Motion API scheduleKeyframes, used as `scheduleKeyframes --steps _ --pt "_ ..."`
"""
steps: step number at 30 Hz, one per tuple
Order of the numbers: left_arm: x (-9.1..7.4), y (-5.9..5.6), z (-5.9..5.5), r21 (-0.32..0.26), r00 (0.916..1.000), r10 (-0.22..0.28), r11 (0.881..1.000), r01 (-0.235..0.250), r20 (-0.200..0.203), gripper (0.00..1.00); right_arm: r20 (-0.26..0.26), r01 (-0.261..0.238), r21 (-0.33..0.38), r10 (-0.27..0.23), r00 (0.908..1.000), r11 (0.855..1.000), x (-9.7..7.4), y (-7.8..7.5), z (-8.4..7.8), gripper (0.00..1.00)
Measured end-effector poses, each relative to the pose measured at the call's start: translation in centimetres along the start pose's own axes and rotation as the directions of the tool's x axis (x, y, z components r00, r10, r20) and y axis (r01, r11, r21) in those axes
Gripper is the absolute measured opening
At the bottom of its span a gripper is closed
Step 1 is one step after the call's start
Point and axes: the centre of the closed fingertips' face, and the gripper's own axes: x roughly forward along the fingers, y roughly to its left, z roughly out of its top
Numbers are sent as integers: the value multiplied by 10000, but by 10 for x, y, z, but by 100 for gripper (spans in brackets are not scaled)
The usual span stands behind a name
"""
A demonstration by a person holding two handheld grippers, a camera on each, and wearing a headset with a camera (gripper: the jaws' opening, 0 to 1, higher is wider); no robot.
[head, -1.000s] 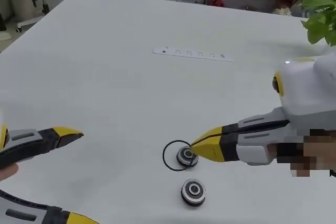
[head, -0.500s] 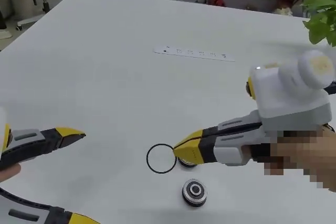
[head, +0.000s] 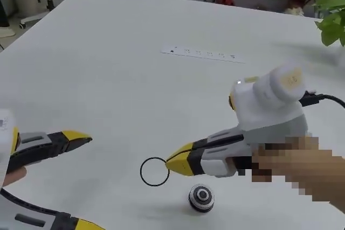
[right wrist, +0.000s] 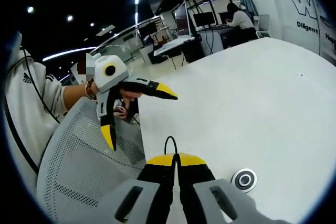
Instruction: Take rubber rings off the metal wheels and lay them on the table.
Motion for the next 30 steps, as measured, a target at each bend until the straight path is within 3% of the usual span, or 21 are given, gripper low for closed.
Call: scheduleKeyframes --steps 9,19,30 --pt "3 1 -2 77 10000 -66 9999 66 -74 100 -304 8 267 0 9995 9996 15 -8 -10 0" --pt "7 6 2 137 10000 -88 9999 88 13 100 -580 335 266 -319 9978 9991 27 -19 -23 0" --pt "8 8 0 120 10000 -77 9999 77 -41 100 -546 642 548 -612 9966 9964 34 -26 -30 0"
